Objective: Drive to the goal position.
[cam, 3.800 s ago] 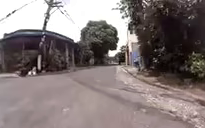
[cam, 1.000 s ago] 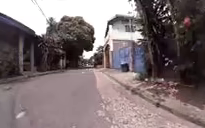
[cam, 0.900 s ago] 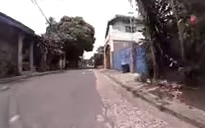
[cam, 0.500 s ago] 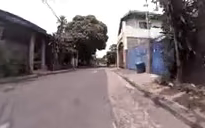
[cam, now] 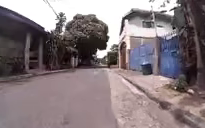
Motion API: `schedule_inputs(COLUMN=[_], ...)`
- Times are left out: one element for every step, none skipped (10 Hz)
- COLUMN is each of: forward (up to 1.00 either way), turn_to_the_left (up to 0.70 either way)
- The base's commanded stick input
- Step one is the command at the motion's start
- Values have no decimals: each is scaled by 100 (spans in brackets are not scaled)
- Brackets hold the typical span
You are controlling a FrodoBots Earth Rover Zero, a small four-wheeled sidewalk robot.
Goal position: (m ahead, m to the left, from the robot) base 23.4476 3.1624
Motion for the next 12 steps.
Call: schedule_inputs(forward=[100,100,100,100,100,100,100,100,100,100,100,100], turn_to_the_left=[0,0,0,0,0,0,0,0,0,0,0,0])
